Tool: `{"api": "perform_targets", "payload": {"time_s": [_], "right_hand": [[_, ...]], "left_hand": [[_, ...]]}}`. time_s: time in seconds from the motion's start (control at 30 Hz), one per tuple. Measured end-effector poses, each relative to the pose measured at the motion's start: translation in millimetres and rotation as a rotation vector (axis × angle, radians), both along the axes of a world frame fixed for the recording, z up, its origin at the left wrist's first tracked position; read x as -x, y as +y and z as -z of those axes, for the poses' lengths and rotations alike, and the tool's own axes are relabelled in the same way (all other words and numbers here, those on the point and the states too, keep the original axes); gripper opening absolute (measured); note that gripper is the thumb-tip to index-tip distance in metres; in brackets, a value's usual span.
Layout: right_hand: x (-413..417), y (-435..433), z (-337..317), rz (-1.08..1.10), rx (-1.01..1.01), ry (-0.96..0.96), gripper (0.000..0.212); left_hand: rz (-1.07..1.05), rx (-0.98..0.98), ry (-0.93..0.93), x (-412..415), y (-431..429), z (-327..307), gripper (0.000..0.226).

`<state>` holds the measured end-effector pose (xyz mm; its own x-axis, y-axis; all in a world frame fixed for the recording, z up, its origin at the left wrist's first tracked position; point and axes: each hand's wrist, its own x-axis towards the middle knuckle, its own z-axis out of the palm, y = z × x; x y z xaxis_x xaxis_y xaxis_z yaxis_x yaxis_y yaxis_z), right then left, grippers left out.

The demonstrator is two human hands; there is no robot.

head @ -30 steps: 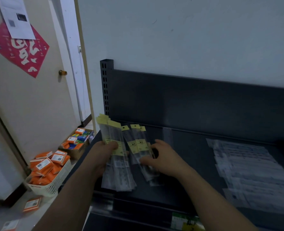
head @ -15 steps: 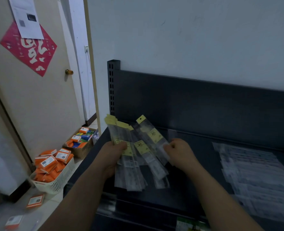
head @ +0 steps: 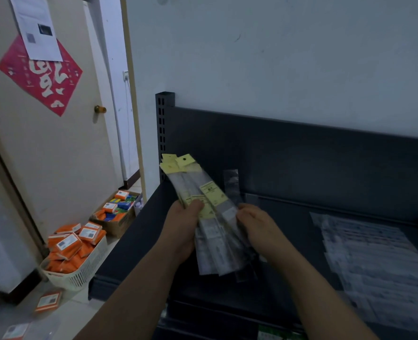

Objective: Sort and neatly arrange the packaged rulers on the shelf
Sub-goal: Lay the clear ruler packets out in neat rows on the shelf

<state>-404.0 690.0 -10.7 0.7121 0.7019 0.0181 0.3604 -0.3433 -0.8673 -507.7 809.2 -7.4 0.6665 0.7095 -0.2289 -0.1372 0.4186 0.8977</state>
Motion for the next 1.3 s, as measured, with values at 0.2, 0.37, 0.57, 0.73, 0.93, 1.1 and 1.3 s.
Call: {"api": "perform_targets", "payload": {"time_s": [0.2, 0.37, 0.57, 0.73, 0.93, 1.1, 1.3], "right_hand": [[2.3, 2.1, -1.0, -0.136, 0.079, -0.116, 0.036], [-18.2, 1.7, 12.9, -0.166, 0.339, -0.355, 0.043], [-27.6, -10.4, 19.3, -0.114, 0.542, -0.479, 0.030], [-29.8, -15.6, 16.3, -0.025, 0.373, -0.502, 0.036], [-22.6, -13.3, 15.0, -0.020, 0.391, -0.380, 0.046], [-21.5, -8.3, 19.0, -0.027, 0.372, -0.420, 0.042], [-12.0, -4.3, 3.6, -0.072, 0.082, -0.077, 0.033]], "left_hand": [[-0.052, -0.013, -0.032, 1.4, -1.1, 1.9, 0.018], [-0.079, -0.010, 0.095, 17.4, 21.0, 5.6, 0.007], [0.066, 0.026, 0.236, 18.1, 25.2, 6.5, 0.014], [0.155, 0.026, 0.229, 8.4, 20.0, 4.8, 0.014], [0.094, 0.074, 0.134, 10.4, 17.8, 9.0, 0.011], [0.040, 0.079, 0.109, 15.1, 16.6, 13.3, 0.014], [0.033, 0.099, 0.035, 9.7, 8.3, 11.9, 0.017]]}}
